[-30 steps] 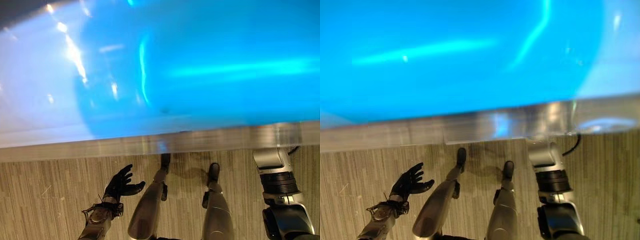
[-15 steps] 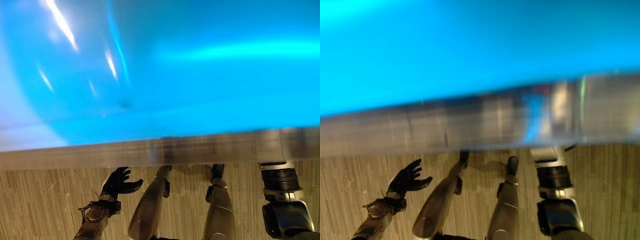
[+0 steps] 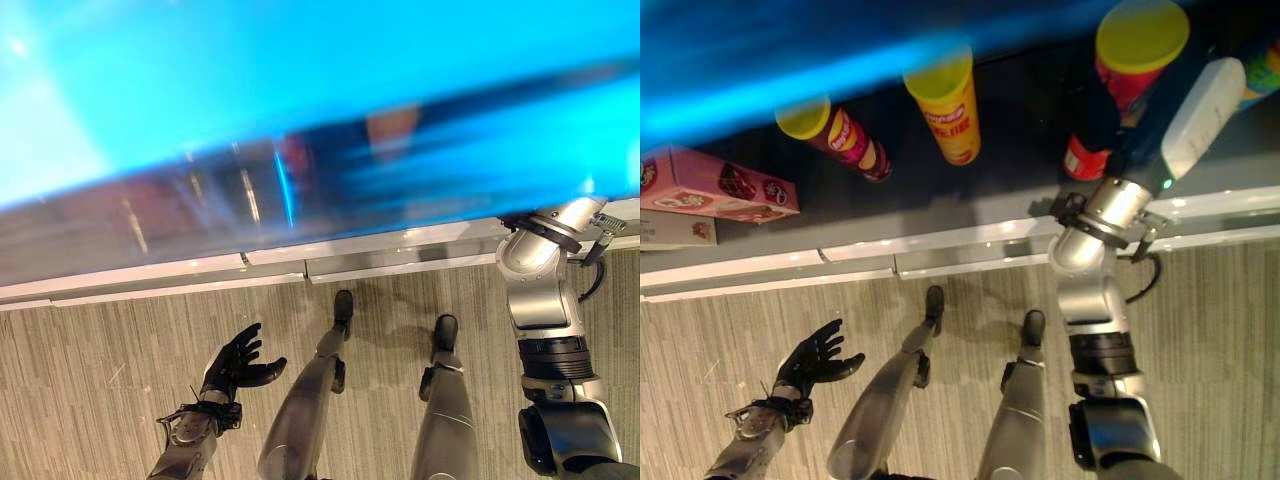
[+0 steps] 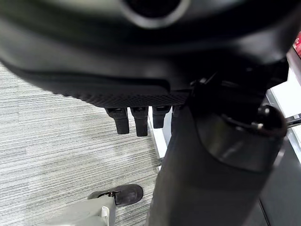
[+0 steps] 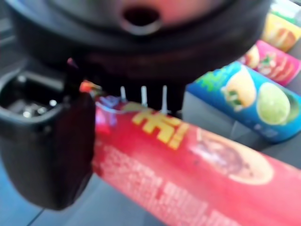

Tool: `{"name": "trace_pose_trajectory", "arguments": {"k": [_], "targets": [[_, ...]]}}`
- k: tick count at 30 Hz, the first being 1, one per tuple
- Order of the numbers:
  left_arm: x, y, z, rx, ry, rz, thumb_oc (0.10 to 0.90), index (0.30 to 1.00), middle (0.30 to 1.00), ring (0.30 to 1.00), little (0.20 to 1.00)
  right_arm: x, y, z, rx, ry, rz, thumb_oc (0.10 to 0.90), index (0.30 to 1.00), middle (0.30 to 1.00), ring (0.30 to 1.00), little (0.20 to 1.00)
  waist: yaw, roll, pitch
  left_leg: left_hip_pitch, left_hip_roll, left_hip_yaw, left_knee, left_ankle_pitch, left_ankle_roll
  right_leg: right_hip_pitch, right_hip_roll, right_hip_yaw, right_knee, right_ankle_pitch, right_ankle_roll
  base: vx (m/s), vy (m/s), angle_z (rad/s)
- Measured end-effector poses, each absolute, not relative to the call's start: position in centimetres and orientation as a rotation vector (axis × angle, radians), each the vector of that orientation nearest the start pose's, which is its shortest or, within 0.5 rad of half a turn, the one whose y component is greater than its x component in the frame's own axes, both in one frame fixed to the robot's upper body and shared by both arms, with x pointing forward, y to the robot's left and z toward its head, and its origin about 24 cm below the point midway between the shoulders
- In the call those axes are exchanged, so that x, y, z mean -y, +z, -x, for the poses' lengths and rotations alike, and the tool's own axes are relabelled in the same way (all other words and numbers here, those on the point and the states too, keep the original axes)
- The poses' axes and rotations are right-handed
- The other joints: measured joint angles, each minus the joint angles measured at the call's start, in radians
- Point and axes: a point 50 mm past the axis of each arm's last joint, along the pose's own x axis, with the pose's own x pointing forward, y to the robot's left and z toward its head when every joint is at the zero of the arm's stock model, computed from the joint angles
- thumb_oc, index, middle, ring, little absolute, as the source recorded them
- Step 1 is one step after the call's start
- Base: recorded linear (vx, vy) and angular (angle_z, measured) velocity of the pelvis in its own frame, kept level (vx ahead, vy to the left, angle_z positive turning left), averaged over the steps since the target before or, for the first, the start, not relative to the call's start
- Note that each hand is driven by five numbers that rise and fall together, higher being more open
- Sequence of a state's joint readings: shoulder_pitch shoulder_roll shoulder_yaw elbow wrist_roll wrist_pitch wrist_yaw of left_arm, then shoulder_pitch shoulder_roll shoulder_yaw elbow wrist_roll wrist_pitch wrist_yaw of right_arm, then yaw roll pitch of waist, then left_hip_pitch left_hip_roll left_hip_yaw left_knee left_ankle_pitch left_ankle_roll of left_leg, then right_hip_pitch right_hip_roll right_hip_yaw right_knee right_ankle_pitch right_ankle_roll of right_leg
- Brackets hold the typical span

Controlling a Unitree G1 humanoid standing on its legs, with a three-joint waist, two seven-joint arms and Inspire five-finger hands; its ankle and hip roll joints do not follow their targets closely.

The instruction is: Put the goods on the table back onto the shelves and tidy them up.

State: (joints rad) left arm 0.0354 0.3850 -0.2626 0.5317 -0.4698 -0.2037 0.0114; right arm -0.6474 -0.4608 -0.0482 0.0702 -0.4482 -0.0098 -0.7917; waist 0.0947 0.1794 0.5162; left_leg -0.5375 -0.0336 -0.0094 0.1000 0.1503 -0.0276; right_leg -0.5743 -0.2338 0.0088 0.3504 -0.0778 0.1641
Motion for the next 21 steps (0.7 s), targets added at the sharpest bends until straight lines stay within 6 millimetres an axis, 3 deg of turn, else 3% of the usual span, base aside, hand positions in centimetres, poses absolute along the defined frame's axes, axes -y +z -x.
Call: {"name": "trace_pose_trajectory", "arguments": {"k": [4,5,6,21], "targets": [[-21.67,-6.12,-20.72,-0.420,0.009,0.013,0.800,0.900,0.900,0.900,0.900,22.35,26.55,-31.50,0.908,-0.886,0.550,0.400,0.300,0.300,0.300,0.300,0.000,0.003,-0.002,-0.001,0.000,-0.001,0.000,0.000,0.000,0.001,0.000,-0.003,0.000,0.000,0.000,0.04,0.004,0.02],[-21.66,-6.11,-20.73,-0.419,0.009,0.013,0.800,0.900,0.900,0.900,0.900,22.30,26.53,-31.52,0.908,-0.884,0.549,0.646,0.669,0.669,0.669,0.669,0.000,0.003,-0.002,-0.001,0.000,-0.001,0.000,-0.001,0.000,0.001,0.000,-0.003,0.000,0.000,0.000,0.00,0.000,0.00],[-21.66,-6.11,-20.73,-0.419,0.008,0.013,0.800,0.900,0.900,0.900,0.900,22.25,26.56,-31.50,0.913,-0.881,0.547,0.800,0.900,0.900,0.900,0.900,0.000,0.004,-0.002,-0.001,-0.001,-0.001,0.000,0.001,0.000,0.001,0.000,-0.003,0.000,0.000,0.000,0.00,0.000,0.00],[-21.63,-6.09,-20.75,-0.418,0.008,0.013,0.800,0.900,0.900,0.900,0.900,22.01,26.23,-31.62,0.899,-0.856,0.502,0.800,0.900,0.900,0.900,0.900,-0.001,0.003,-0.003,-0.001,0.000,-0.002,0.000,0.003,0.000,0.002,0.000,-0.004,0.000,0.001,-0.001,0.00,0.001,0.00]]}}
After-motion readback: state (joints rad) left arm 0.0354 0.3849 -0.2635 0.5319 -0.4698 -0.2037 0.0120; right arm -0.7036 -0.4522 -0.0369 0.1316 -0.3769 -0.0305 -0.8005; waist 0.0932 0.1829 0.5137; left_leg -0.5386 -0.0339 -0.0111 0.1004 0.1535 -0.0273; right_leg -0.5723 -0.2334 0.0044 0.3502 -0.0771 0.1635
